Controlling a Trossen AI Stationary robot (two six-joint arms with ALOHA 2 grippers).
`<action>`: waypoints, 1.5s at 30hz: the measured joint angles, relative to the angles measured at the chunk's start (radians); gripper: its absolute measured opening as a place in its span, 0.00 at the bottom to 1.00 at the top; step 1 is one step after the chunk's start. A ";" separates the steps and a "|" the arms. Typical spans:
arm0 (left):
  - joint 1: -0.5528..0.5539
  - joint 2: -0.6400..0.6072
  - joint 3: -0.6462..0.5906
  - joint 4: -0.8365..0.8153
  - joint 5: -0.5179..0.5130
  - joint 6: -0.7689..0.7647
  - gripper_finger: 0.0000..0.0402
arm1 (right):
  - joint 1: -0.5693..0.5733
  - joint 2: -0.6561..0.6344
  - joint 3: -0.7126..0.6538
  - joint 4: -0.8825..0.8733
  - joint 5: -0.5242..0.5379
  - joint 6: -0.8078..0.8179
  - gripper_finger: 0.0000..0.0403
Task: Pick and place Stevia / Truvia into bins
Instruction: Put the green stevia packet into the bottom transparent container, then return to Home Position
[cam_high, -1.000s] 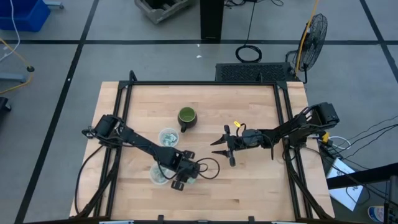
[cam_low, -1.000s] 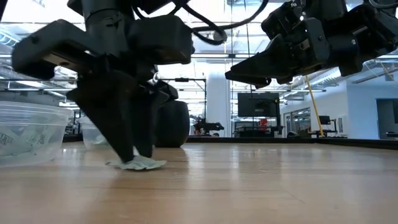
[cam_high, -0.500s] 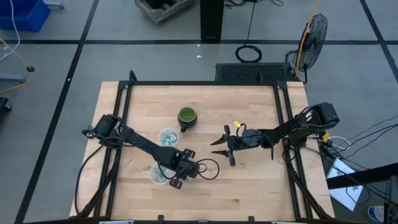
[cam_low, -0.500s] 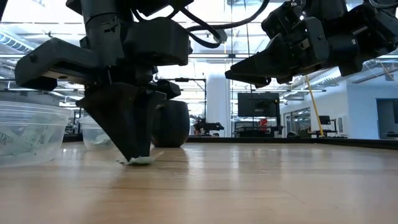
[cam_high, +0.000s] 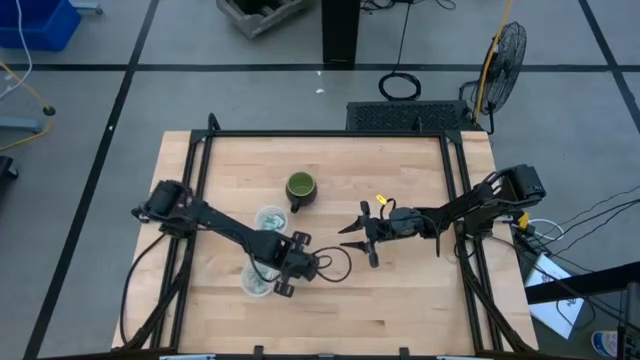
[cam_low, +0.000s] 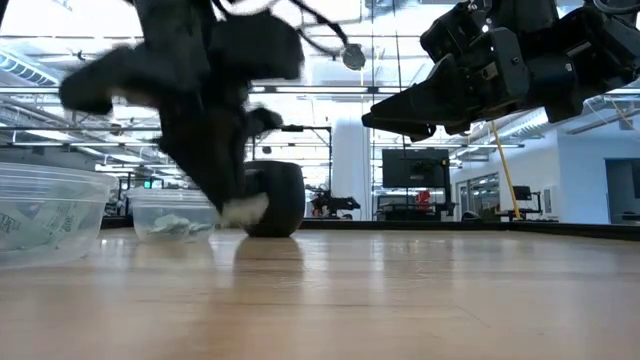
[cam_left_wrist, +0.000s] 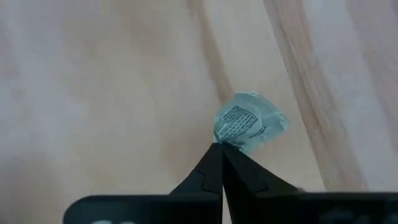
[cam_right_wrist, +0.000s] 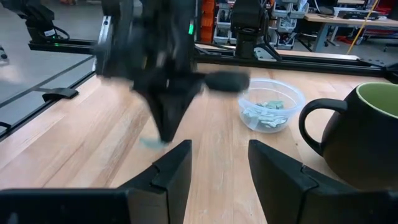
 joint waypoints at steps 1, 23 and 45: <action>-0.001 -0.025 0.000 -0.033 -0.010 -0.012 0.01 | 0.000 0.000 0.000 0.000 0.000 0.000 0.37; -0.198 -0.220 -0.148 -0.223 -0.025 -0.655 0.07 | 0.001 0.000 0.000 0.003 0.003 0.003 0.37; -0.135 -0.217 -0.120 -0.223 0.034 -0.723 0.30 | 0.000 0.000 0.000 0.011 0.004 -0.008 0.37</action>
